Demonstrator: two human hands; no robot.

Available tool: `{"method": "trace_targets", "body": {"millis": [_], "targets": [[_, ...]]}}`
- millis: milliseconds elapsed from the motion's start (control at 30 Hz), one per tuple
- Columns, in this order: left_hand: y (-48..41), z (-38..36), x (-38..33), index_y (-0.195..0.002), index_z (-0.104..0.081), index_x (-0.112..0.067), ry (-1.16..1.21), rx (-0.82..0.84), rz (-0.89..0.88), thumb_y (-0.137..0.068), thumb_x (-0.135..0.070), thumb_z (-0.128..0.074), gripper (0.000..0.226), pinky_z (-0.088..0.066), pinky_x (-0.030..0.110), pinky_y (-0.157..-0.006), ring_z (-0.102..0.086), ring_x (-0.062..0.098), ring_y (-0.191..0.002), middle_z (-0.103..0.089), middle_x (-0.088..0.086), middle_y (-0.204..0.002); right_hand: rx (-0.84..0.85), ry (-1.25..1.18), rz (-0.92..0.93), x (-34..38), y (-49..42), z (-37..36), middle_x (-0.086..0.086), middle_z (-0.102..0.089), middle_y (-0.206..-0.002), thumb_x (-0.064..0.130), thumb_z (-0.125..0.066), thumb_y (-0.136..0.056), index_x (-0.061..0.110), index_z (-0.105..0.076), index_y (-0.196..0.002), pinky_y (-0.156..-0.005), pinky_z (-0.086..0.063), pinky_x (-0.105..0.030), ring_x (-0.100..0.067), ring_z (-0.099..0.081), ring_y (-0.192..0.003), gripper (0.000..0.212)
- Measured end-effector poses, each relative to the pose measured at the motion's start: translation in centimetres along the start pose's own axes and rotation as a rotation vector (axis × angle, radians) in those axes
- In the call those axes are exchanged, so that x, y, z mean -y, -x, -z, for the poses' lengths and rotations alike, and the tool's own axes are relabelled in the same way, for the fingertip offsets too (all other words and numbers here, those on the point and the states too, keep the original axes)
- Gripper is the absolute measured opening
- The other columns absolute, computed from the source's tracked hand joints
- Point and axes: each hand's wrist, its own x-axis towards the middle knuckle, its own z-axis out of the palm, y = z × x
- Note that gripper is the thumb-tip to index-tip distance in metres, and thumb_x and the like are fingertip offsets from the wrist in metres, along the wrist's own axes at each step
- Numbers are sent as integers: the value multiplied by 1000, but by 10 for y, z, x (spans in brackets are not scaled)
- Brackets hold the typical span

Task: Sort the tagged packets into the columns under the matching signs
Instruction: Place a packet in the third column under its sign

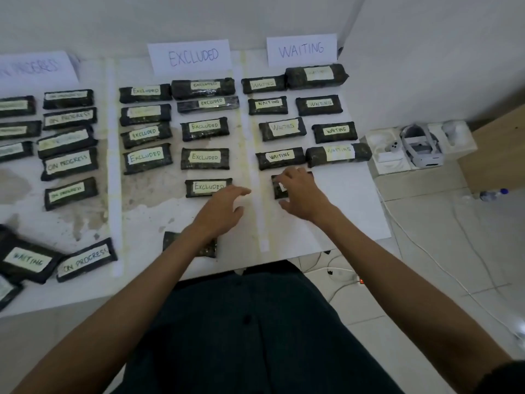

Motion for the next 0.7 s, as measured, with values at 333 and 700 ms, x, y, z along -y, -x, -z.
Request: {"method": "trace_targets", "body": {"millis": [333, 700], "targets": [[100, 17, 70, -142, -32, -21, -399, 130, 233, -64, -34, -80, 92, -34, 43, -101, -33, 34, -124, -28, 13, -143, 294, -94, 268, 117, -1, -42, -11, -51, -124, 34, -67, -82, 15, -52, -125, -93, -42, -40, -29, -47, -111, 50], [113, 31, 69, -130, -50, -20, 146, -110, 240, -82, -12, -64, 50, -50, 32, -89, -61, 18, -97, -62, 4, -110, 170, -415, 155, 144, -4, -66, -9, -62, -108, 12, -63, -86, 10, -61, -109, -86, -48, -39, -22, -56, -93, 23]]}}
